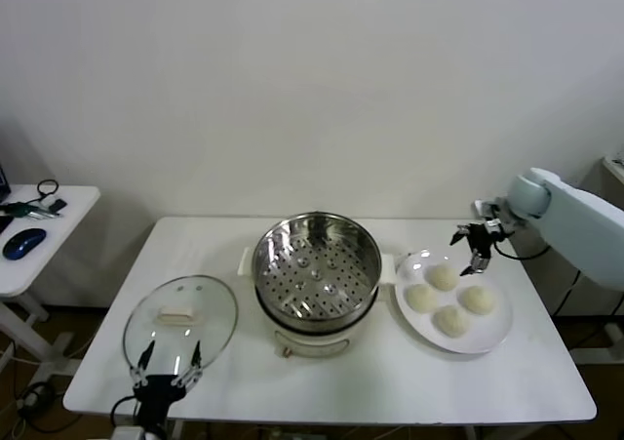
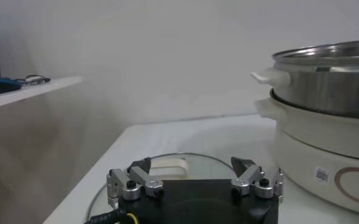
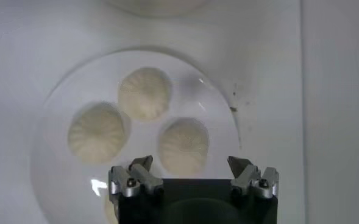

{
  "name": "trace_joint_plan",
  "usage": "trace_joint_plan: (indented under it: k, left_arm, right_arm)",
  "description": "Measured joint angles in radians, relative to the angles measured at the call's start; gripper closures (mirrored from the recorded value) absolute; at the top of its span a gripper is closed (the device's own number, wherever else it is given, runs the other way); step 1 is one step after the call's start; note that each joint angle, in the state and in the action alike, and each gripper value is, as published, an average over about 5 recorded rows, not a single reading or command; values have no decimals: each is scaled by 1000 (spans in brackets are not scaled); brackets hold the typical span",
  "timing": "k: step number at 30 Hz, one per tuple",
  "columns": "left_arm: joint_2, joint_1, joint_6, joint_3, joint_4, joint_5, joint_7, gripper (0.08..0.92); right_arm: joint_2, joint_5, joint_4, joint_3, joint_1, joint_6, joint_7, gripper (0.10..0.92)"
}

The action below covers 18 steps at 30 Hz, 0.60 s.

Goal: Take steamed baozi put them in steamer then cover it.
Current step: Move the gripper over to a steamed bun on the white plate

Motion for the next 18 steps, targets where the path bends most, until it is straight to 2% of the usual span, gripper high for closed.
trace_joint_plan:
  k: [13, 18]
  left_arm:
    - [-14, 1, -8, 8, 5, 4, 2, 177]
    - [-15, 4, -11, 8, 8, 4, 1, 177]
  right_arm:
    - [122, -88, -179, 94, -71, 14, 17, 203]
    - [144, -101, -204, 104, -83, 15, 13, 238]
